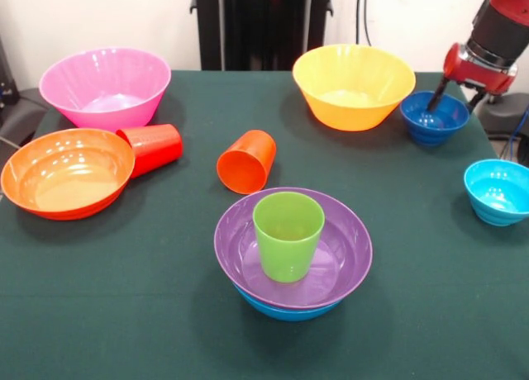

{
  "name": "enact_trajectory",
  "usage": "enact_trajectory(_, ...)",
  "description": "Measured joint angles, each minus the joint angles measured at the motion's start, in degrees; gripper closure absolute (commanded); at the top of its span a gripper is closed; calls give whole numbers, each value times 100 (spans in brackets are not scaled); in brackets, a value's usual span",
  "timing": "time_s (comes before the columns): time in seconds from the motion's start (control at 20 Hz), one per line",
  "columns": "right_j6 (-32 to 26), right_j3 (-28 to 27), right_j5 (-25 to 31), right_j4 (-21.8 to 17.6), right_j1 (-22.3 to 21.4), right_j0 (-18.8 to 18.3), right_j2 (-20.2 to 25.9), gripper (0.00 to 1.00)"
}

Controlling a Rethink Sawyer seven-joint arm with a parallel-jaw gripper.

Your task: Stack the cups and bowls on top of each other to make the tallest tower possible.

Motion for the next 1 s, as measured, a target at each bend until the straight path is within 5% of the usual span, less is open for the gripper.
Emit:
enact_trajectory(0.2, 0, 1, -116, 0, 38, -3, -10, 0)
enact_trajectory(0.25, 0, 0, -161, 13, 36, -7, -9, 100)
enact_trajectory(1.0, 0, 4, -206, 15, -395, -510, 52, 100)
